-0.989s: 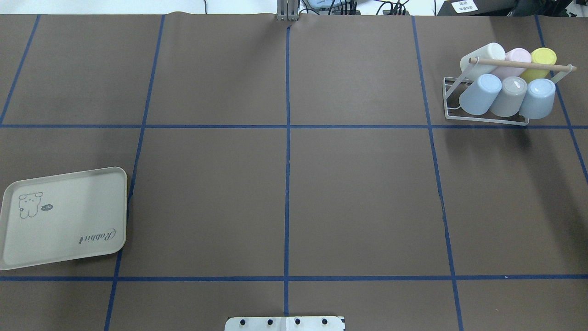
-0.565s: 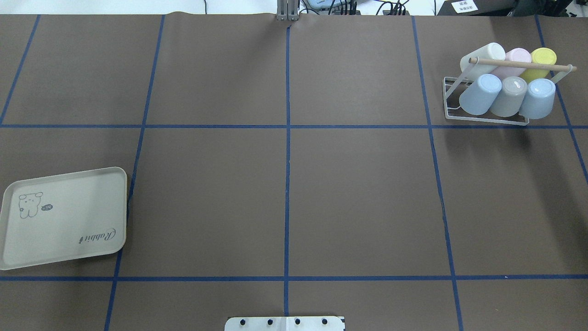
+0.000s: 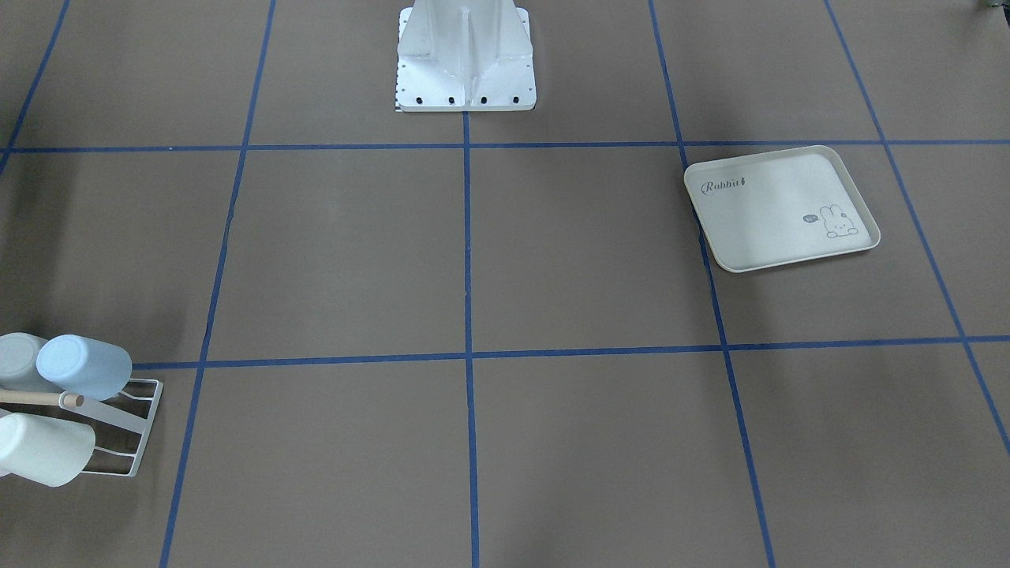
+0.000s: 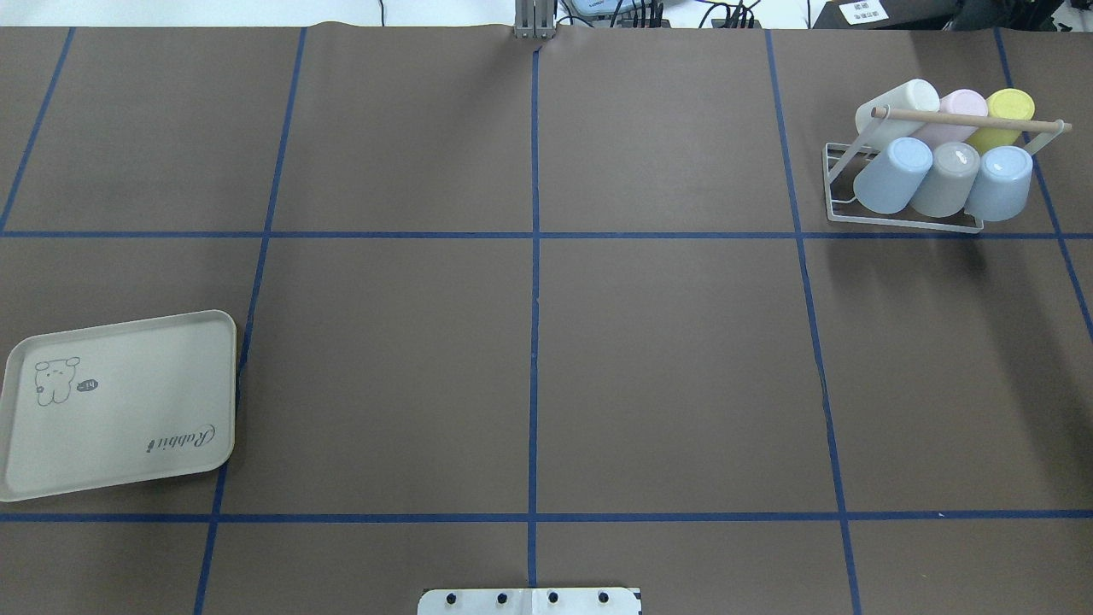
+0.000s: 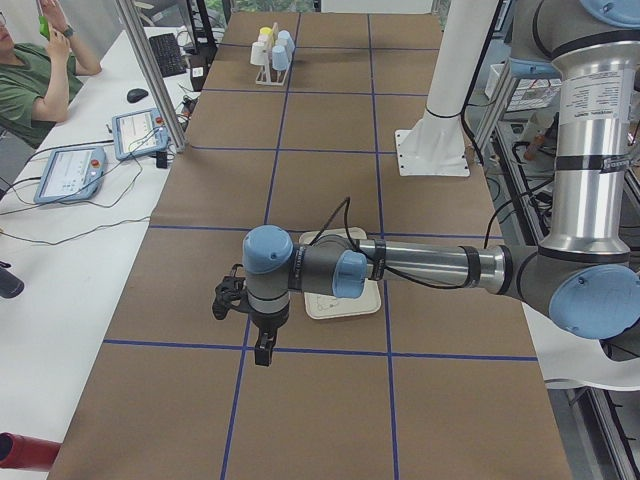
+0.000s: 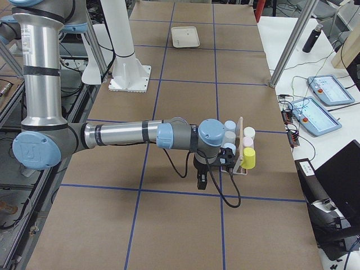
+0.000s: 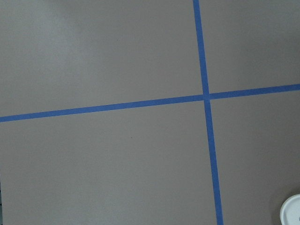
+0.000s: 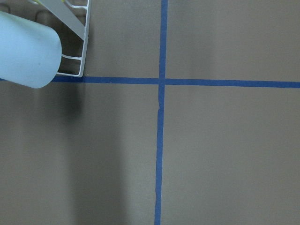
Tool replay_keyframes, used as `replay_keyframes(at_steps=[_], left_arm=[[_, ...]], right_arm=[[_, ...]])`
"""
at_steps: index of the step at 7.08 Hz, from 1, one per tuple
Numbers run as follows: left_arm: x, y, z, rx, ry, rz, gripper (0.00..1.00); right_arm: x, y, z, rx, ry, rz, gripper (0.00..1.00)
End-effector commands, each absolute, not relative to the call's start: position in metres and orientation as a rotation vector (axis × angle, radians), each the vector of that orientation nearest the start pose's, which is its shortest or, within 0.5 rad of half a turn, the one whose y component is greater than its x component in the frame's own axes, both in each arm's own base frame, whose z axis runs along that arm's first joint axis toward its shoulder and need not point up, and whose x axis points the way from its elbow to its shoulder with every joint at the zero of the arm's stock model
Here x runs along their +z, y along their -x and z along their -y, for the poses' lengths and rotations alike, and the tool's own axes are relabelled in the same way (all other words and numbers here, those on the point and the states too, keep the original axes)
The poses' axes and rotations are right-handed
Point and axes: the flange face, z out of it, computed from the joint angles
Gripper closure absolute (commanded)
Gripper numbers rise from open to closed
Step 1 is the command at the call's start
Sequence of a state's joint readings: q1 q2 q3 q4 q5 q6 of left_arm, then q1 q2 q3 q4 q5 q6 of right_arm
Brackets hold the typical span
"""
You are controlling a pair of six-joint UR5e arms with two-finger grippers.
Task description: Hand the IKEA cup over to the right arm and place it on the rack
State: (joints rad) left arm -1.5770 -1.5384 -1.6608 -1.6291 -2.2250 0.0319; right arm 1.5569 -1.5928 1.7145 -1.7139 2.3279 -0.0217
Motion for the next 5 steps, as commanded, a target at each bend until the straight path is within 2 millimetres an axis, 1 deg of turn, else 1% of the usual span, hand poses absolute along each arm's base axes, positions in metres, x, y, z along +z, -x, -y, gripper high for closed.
replay_keyframes(at_steps=[1,4,5], left_arm=[[0.6269,0.0758,0.4906,0.063,-0.133,-0.650,0.00],[0.6229,0.0755,0.4915,0.064,-0.140,-0.653,0.00],[0.6244,0.0755,0.4914,0.062,-0.136,-0.654,0.00]], right_arm=[[0.6168,-0.0584,0.4784,-0.024,0.022,0.756,0.00],[0.6207,-0.0584,0.4780,-0.020,0.031,0.756,0.00],[0.6198,-0.0584,0.4782,-0.018,0.029,0.756,0.00]])
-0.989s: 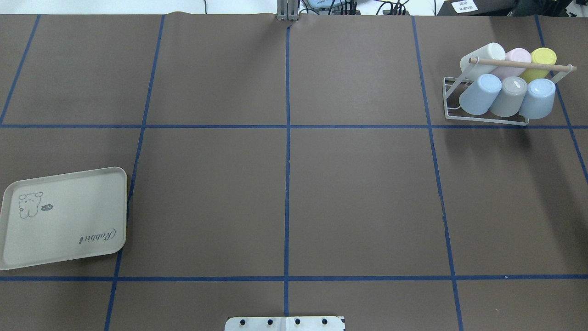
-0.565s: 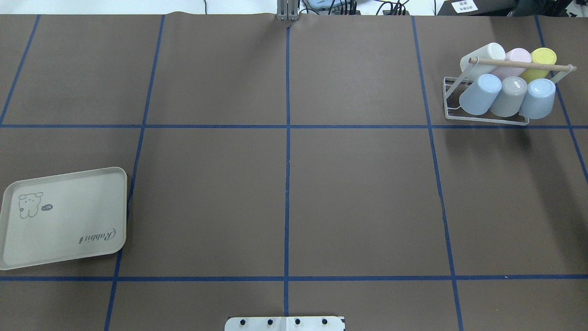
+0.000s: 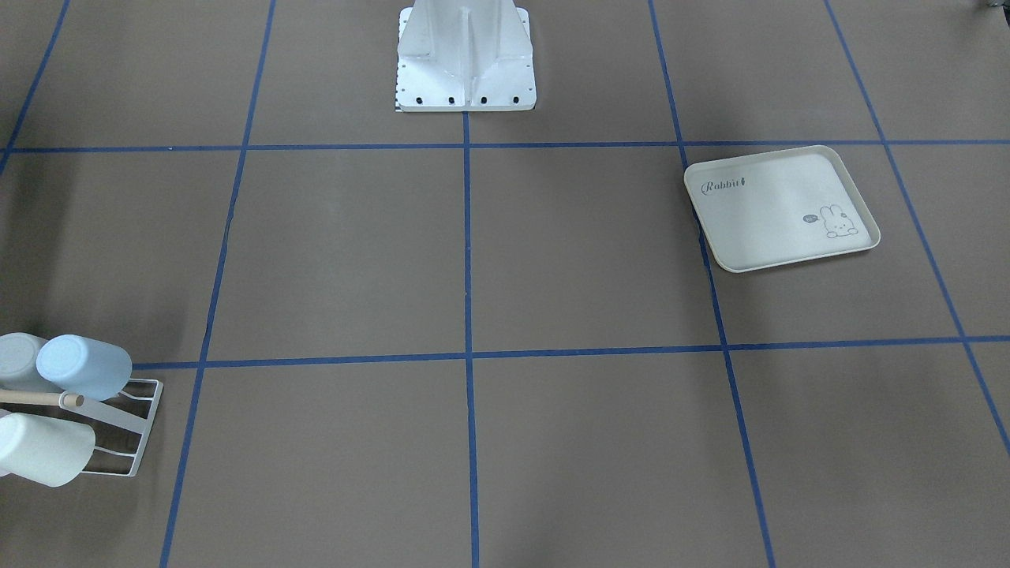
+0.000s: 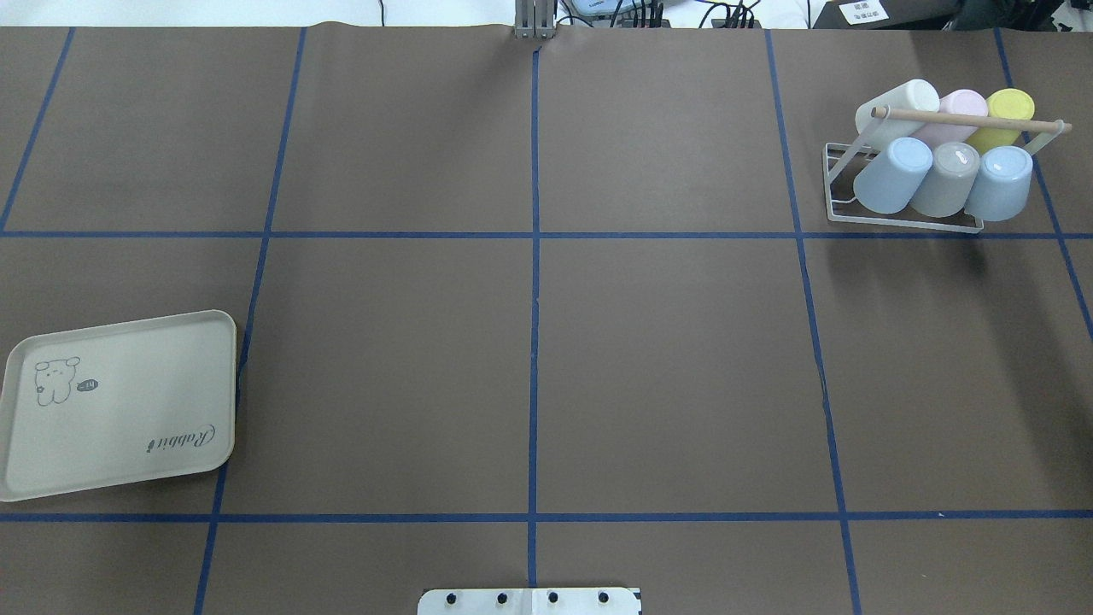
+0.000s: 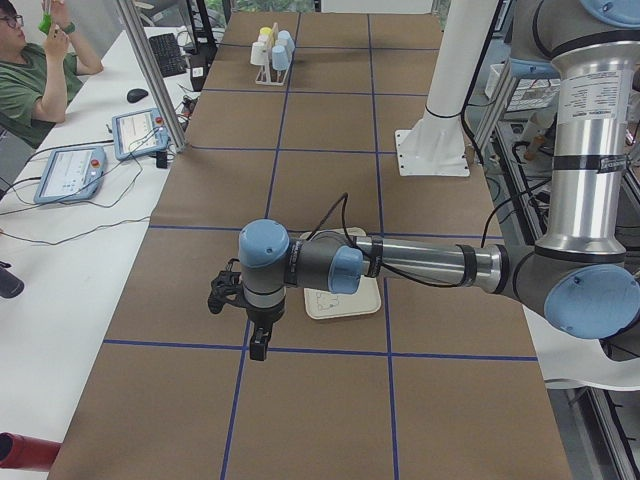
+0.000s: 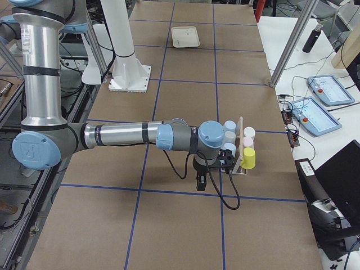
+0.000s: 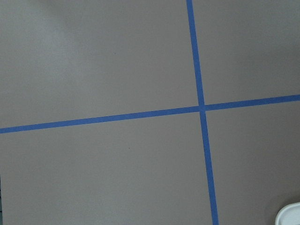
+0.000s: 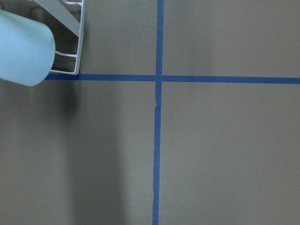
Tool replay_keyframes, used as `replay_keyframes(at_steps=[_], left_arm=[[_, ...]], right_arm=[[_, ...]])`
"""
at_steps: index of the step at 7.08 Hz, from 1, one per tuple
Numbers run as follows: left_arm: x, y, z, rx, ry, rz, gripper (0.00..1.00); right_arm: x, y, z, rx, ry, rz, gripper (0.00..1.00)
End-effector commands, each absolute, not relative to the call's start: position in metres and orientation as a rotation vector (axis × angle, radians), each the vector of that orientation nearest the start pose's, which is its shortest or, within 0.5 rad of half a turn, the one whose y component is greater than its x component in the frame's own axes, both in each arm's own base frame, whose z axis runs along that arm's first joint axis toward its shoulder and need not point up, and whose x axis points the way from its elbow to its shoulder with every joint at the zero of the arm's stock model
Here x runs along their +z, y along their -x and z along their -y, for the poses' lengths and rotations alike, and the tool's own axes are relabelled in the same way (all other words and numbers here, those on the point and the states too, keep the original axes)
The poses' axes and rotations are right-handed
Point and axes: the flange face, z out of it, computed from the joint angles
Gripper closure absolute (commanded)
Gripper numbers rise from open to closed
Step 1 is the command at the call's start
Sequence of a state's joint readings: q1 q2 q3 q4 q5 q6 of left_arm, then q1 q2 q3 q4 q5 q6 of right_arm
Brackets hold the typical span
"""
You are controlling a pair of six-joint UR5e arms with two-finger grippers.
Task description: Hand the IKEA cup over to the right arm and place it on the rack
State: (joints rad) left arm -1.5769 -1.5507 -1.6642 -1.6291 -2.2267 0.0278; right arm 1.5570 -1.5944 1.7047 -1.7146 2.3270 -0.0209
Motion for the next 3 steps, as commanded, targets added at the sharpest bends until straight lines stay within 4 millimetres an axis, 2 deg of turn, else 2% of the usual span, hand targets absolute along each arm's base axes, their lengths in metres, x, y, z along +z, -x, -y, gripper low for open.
replay_keyframes(at_steps=[1,3], left_arm=[[0.6244,0.0755,0.4914,0.061,-0.136,-0.654,0.00],[0.6268,0.0754,0.4904,0.057,-0.129,-0.655,0.00]], right_arm=[[0.6198,-0.0584,0.4782,-0.014,0.031,0.756,0.00],[0.6176,-0.0583,0.4790,-0.011,0.028,0.756,0.00]])
